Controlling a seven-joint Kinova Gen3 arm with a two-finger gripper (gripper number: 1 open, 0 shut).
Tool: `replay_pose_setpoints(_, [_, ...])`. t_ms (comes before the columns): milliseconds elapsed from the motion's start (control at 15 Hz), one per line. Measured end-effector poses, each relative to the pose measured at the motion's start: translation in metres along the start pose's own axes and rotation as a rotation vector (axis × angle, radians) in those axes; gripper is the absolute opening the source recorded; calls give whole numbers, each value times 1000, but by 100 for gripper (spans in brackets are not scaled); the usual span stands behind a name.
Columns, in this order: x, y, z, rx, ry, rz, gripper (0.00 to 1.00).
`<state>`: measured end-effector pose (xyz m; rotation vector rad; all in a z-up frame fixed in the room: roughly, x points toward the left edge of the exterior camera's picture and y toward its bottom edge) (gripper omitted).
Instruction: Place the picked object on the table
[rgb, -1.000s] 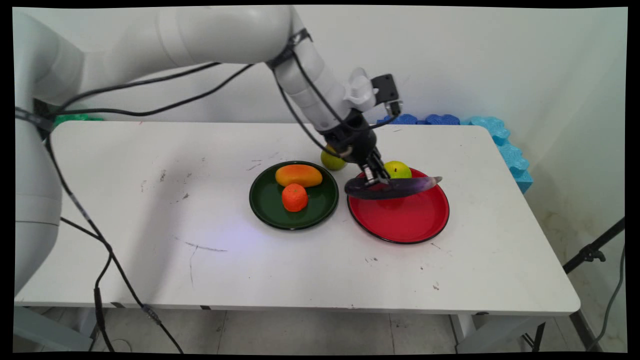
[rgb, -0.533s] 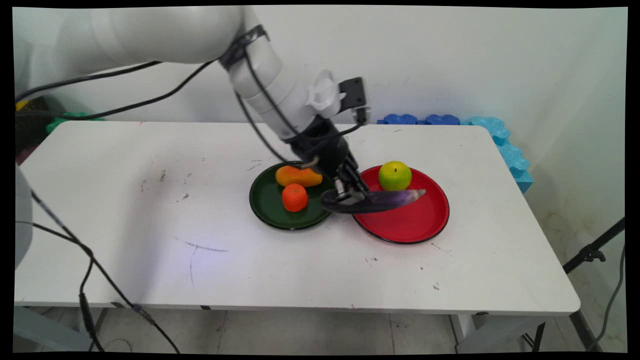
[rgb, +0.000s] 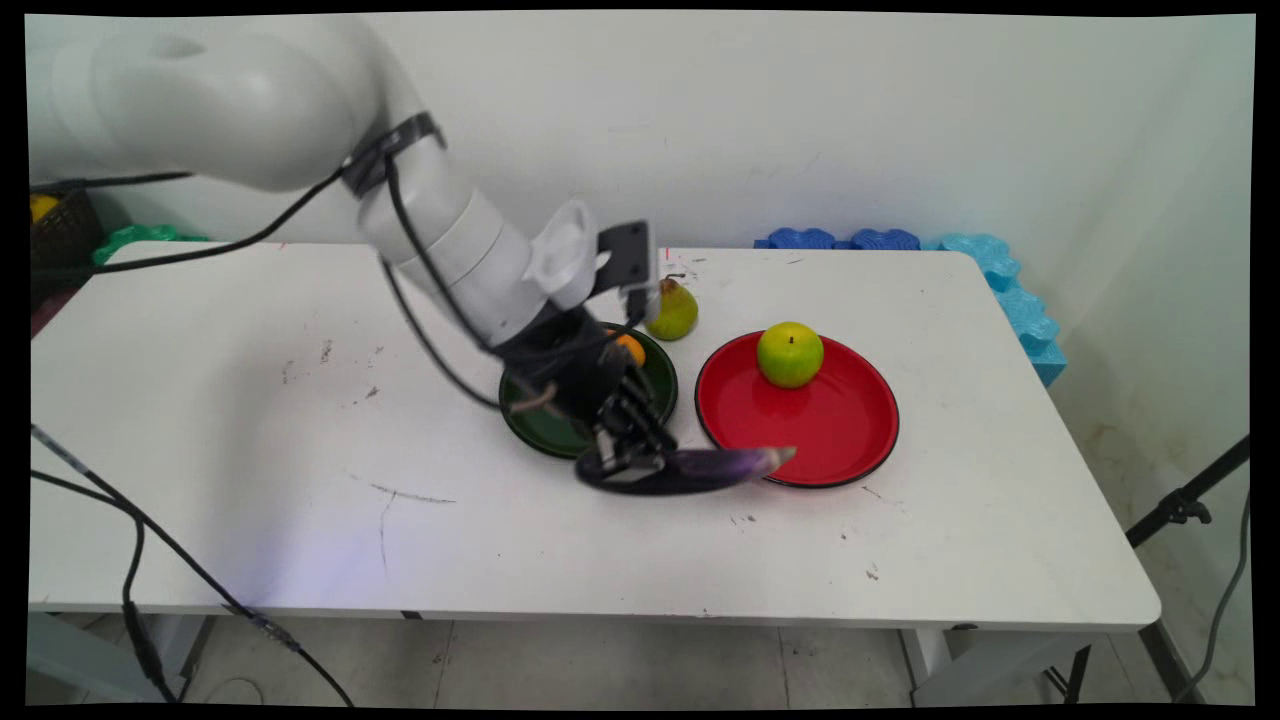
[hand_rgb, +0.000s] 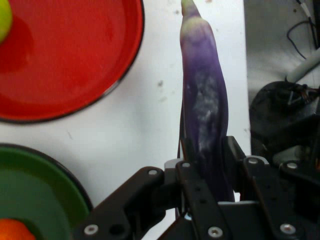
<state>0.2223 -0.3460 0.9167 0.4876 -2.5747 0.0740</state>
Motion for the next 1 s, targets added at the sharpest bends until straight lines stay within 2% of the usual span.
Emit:
replay_pose_setpoints(467, [-37, 16, 19, -21, -23, -18, 0])
replay_pose_setpoints(533, [-41, 16, 23, -22, -23, -19, 100])
replay_pose_setpoints(1000, [-56, 17, 52, -31, -14, -23, 100])
